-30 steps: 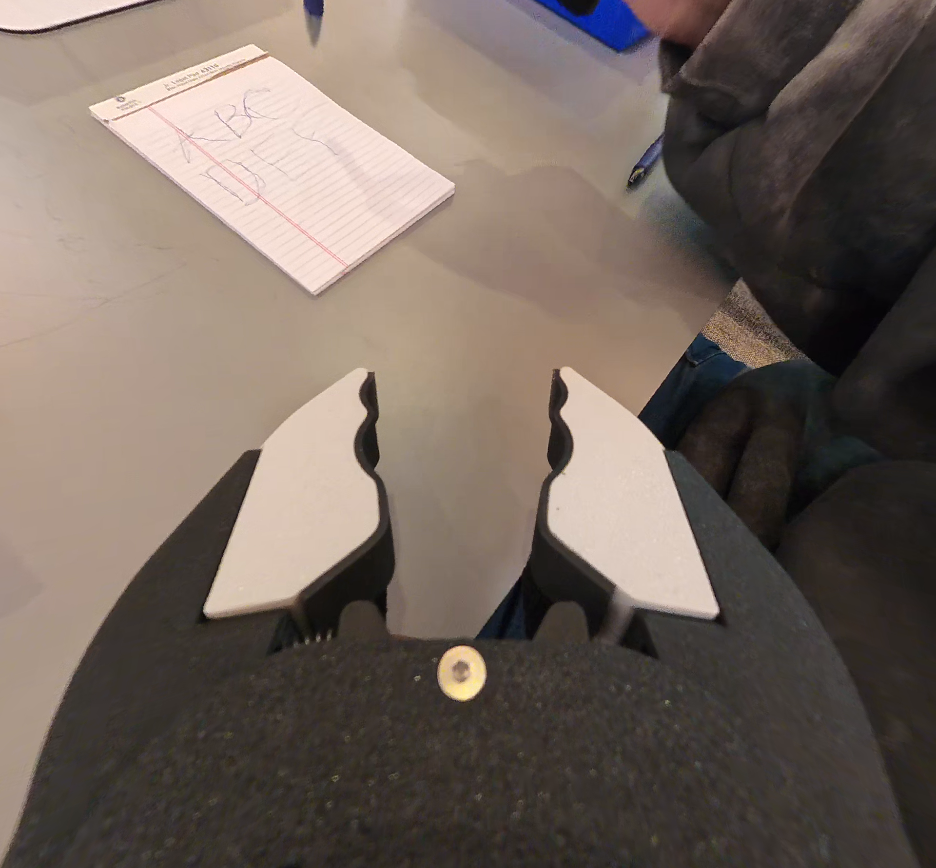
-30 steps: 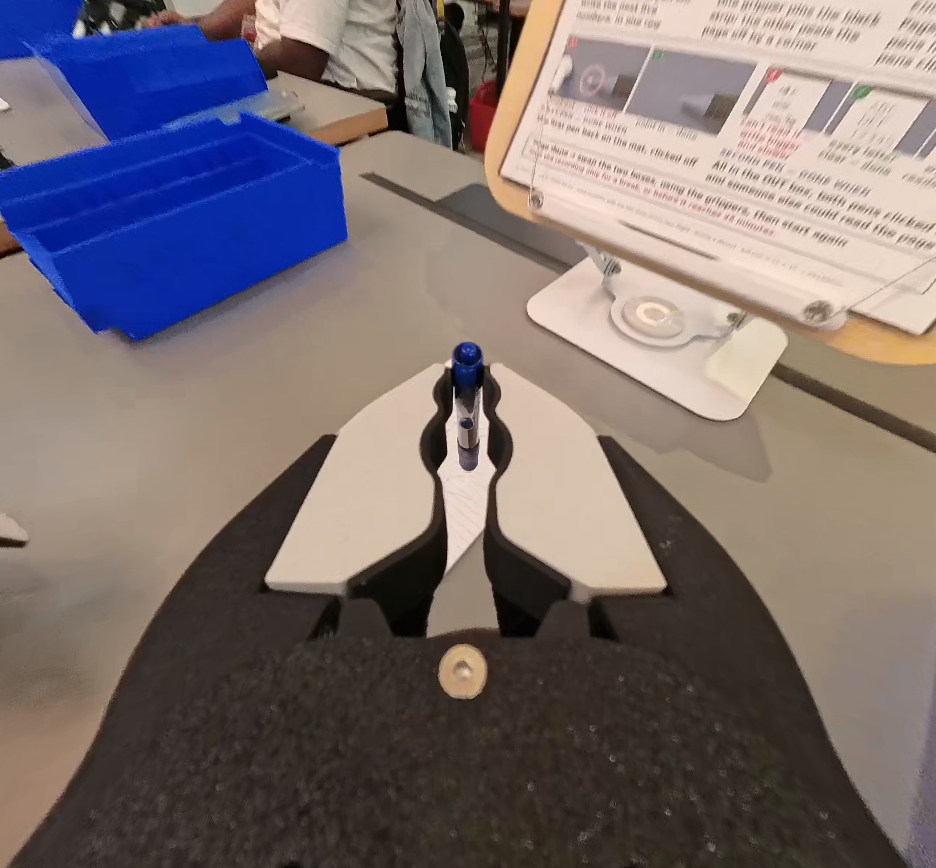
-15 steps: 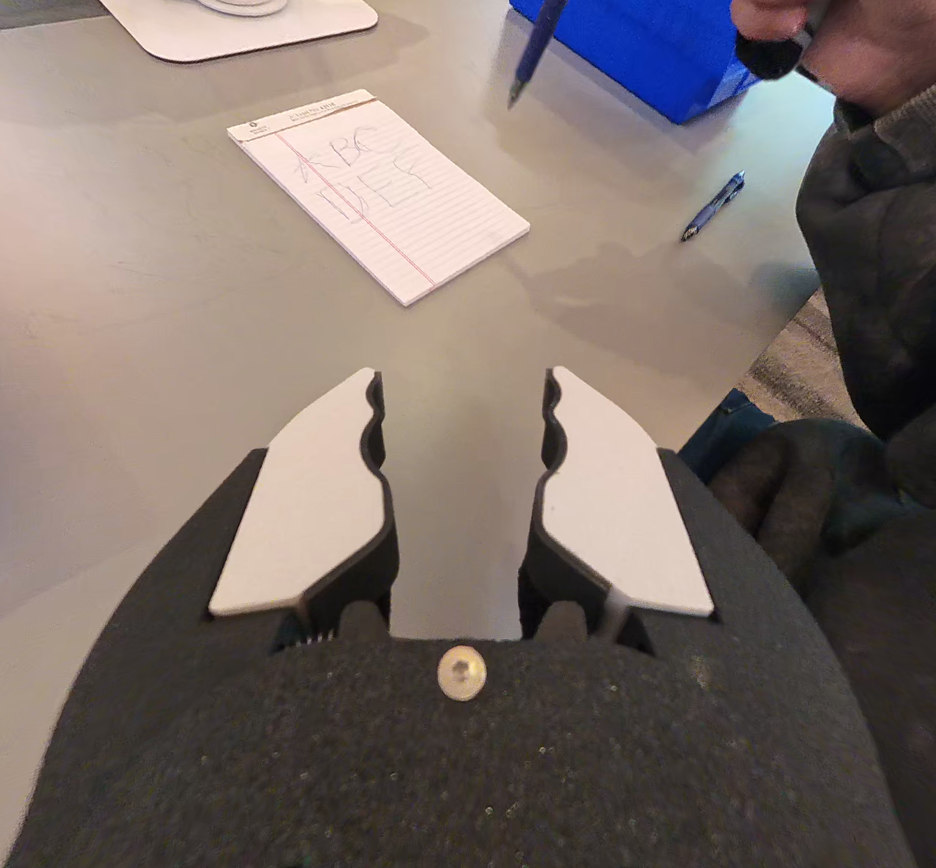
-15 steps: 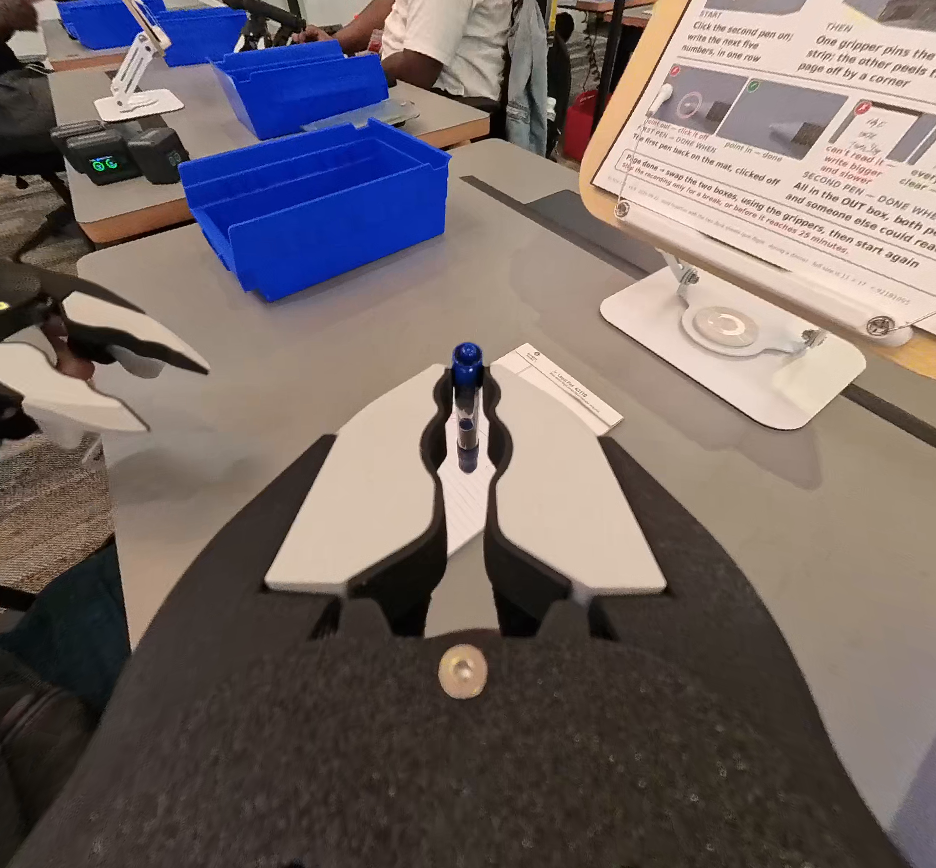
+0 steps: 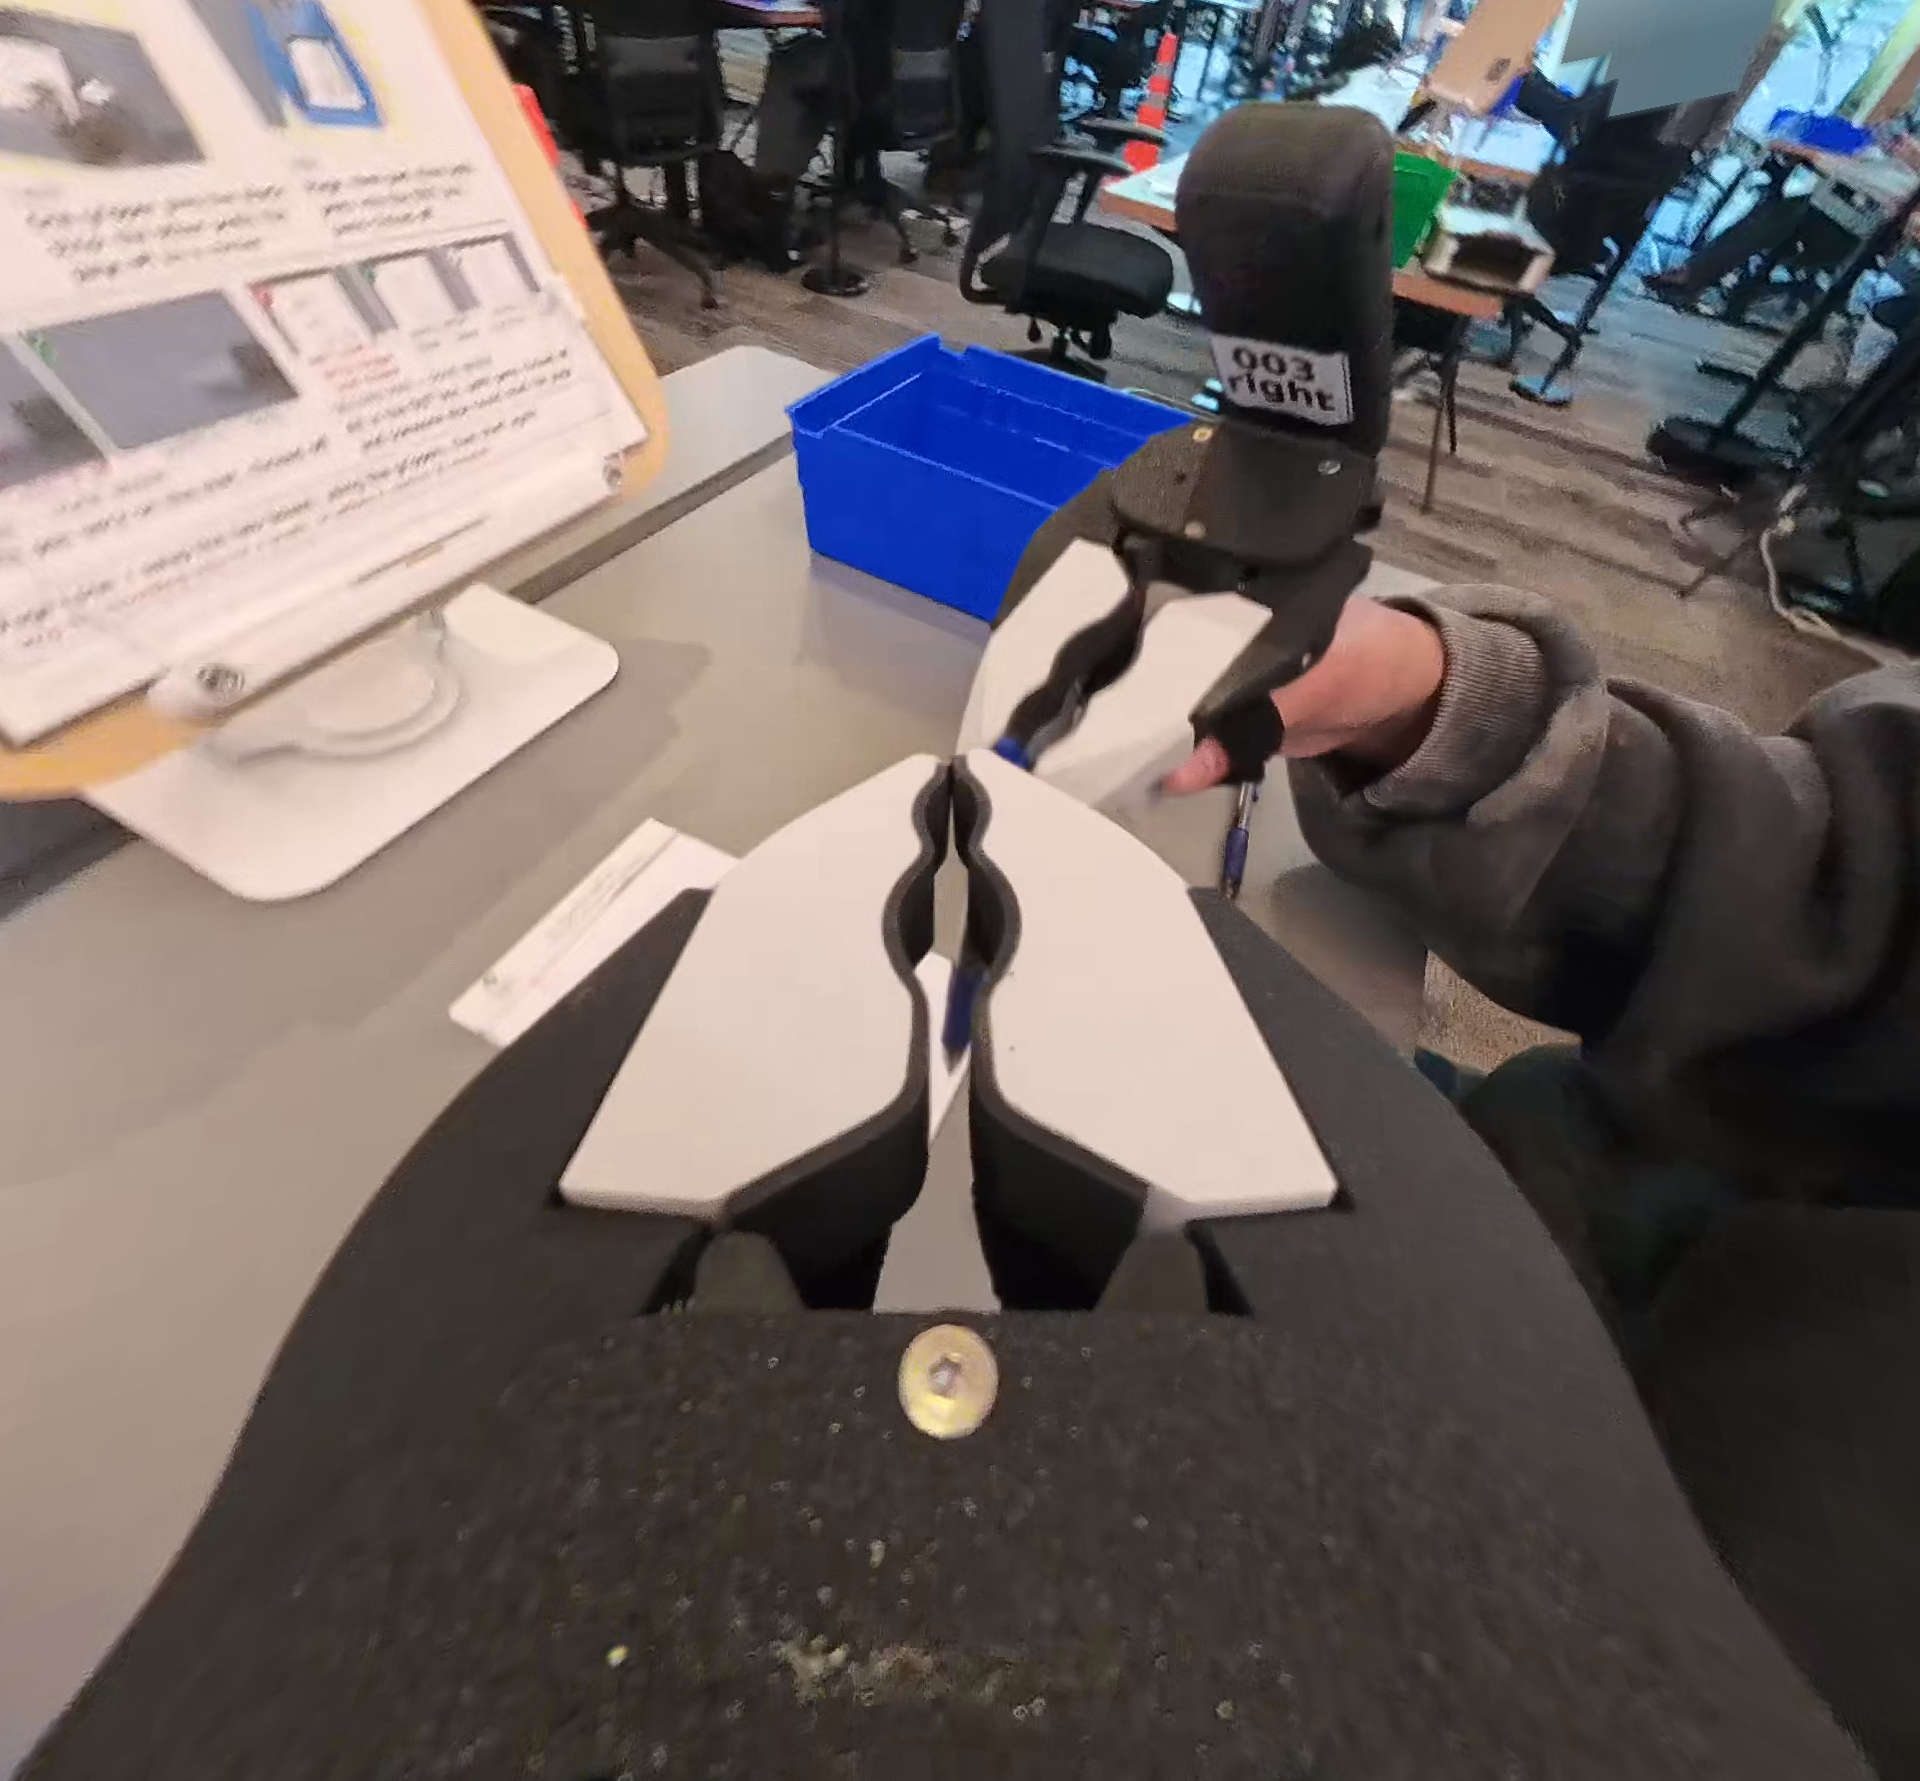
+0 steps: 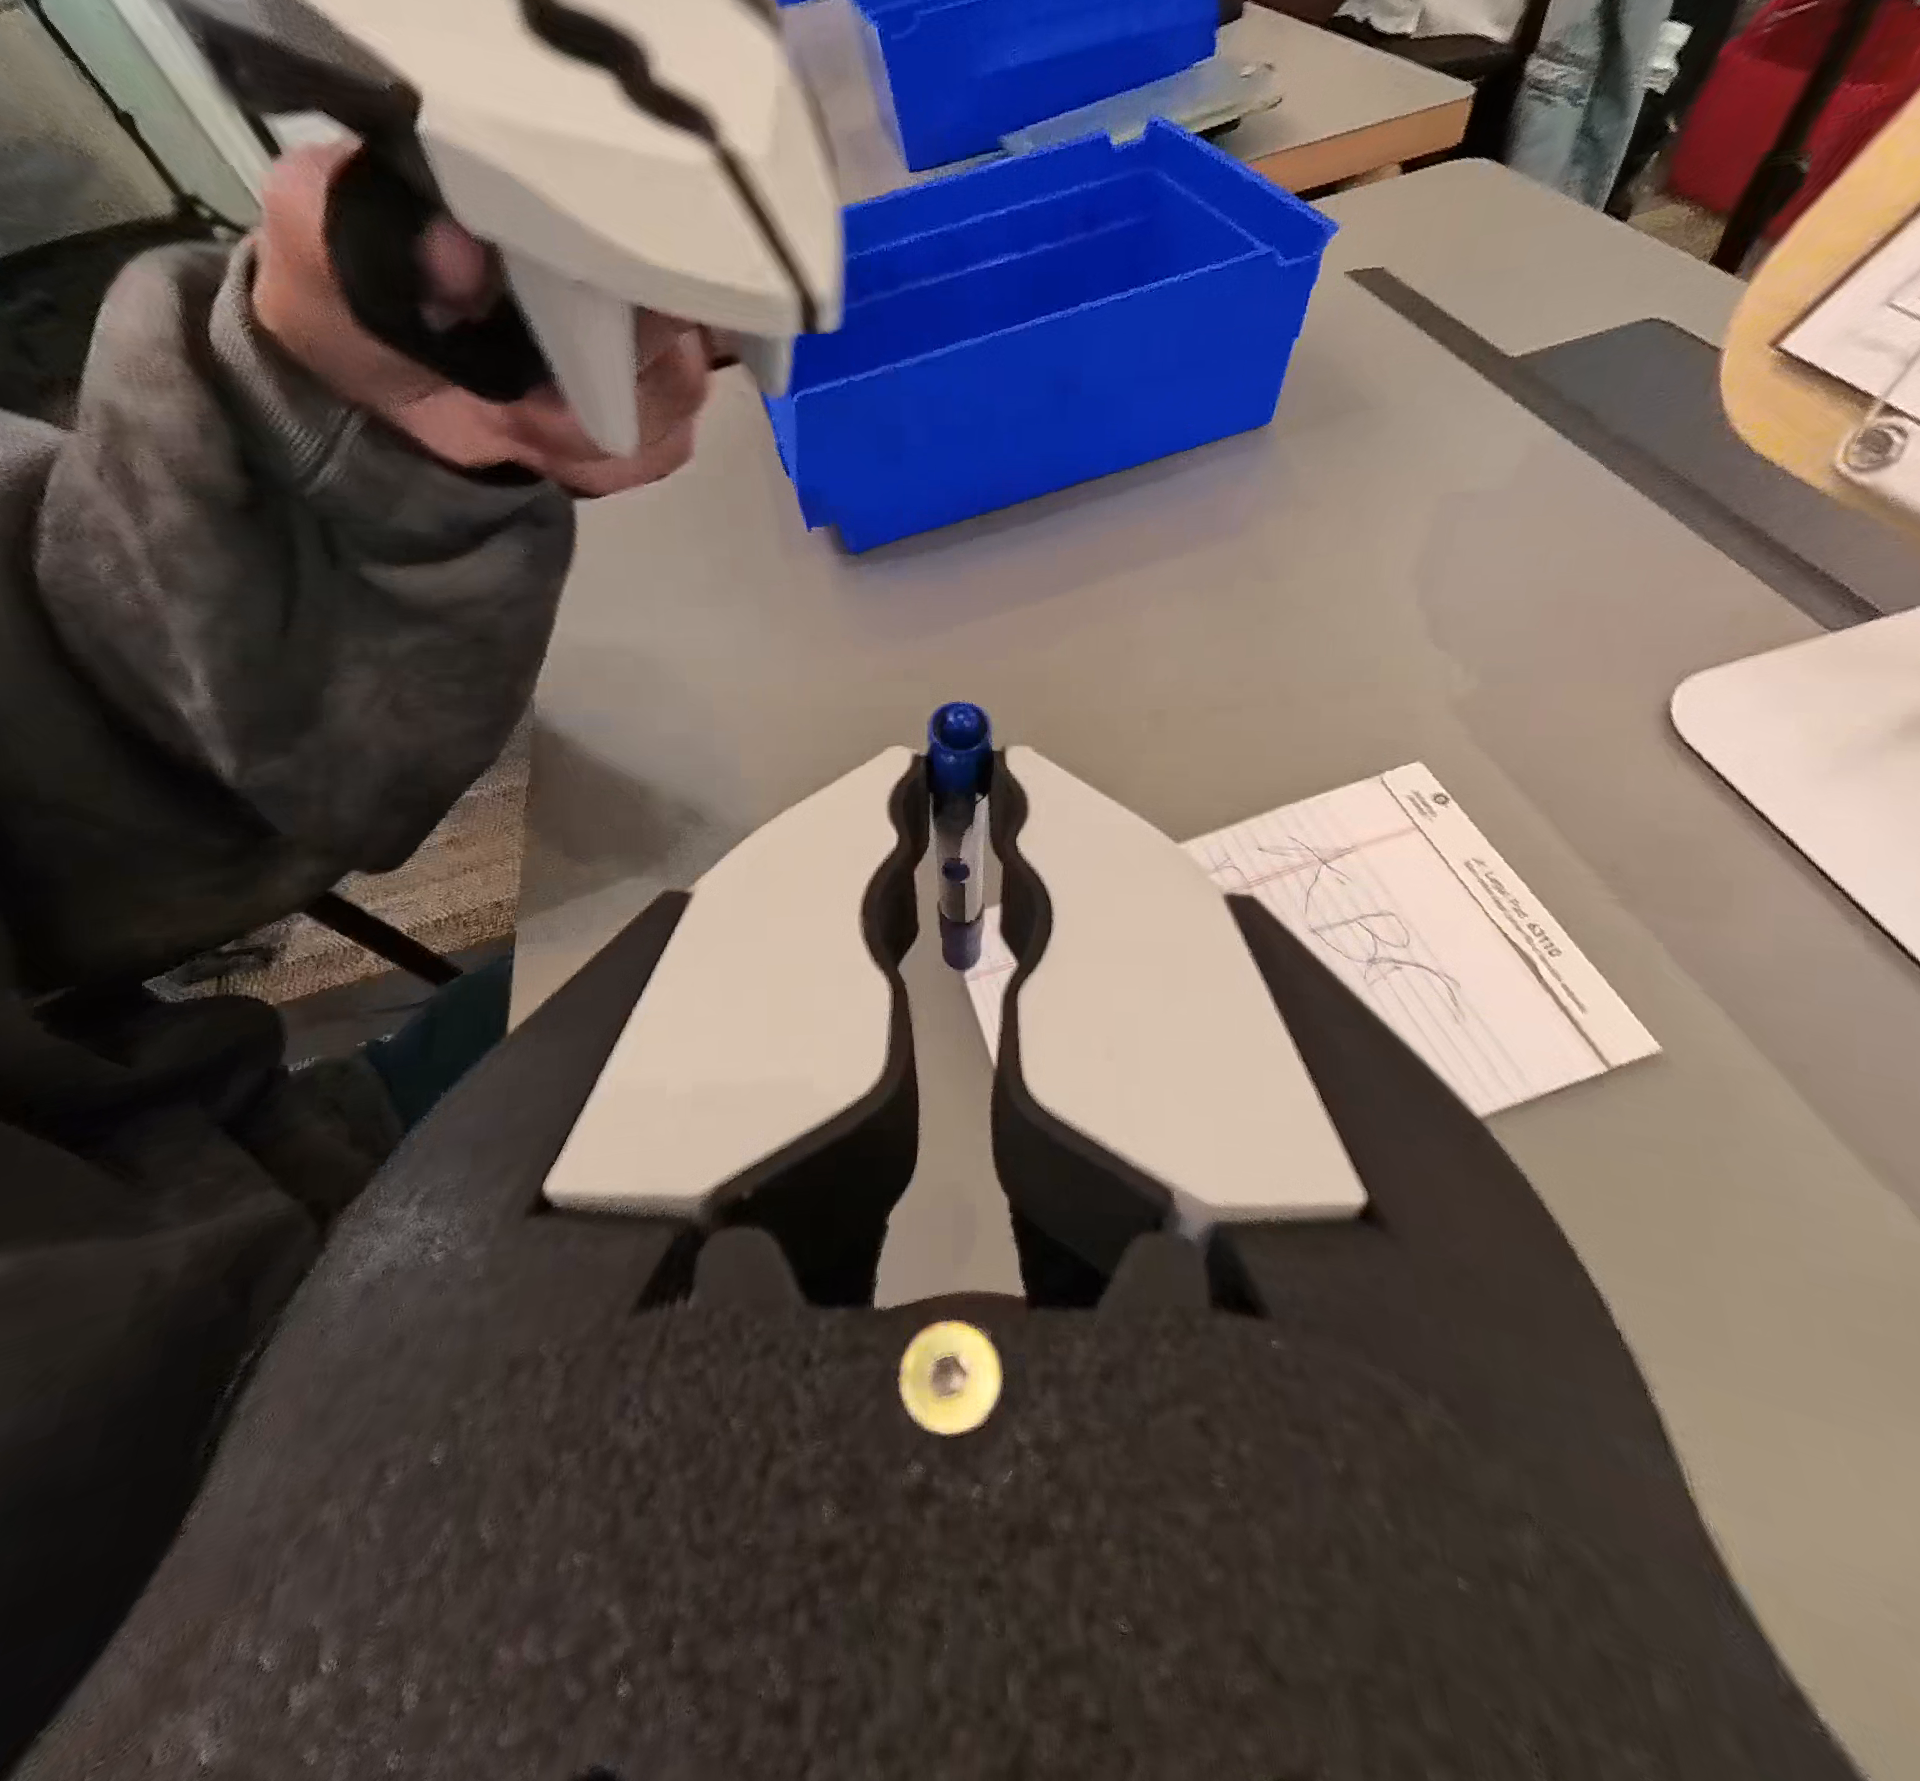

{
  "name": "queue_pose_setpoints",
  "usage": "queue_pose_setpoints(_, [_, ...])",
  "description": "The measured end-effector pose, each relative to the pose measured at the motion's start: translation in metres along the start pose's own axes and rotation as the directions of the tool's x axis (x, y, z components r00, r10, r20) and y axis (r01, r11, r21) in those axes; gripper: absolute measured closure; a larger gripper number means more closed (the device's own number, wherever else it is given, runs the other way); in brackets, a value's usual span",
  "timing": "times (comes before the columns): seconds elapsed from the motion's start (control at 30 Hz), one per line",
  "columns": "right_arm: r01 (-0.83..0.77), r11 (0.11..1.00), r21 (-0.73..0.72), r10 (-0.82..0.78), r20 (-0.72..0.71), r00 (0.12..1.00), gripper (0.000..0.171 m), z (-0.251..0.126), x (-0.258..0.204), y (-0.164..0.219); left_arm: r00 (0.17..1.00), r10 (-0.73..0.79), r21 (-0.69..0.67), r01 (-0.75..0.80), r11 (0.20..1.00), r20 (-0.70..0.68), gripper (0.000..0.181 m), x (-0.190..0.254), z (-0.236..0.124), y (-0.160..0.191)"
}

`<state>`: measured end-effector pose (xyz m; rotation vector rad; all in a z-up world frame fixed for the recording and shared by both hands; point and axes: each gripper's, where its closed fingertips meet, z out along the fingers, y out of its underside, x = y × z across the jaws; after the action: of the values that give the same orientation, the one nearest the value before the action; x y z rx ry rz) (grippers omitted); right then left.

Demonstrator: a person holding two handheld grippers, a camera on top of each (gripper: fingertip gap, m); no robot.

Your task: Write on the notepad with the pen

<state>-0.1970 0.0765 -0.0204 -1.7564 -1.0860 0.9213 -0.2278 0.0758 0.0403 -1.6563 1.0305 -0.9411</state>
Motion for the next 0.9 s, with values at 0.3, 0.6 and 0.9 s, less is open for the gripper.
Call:
queue_pose_setpoints(0.3, [0.055,0.996,-0.072,-0.055,0.013,0.998,0.16,0.006,0.0,-0.007,0.979,0.106,-0.156,-0.134,0.979,-0.173,0.181,0.005,0.041,0.004])
queue_pose_setpoints(0.6, [0.079,0.989,-0.124,-0.078,0.014,0.997,0.16,0.008,0.001,0.001,0.972,0.1,-0.21,-0.146,0.967,-0.215,0.181,0.005,0.045,0.022])
queue_pose_setpoints(0.9, [0.102,0.985,-0.142,-0.101,0.014,0.995,0.16,0.009,-0.003,0.001,0.967,0.119,-0.252,-0.175,0.952,-0.225,0.181,0.008,0.049,0.028])
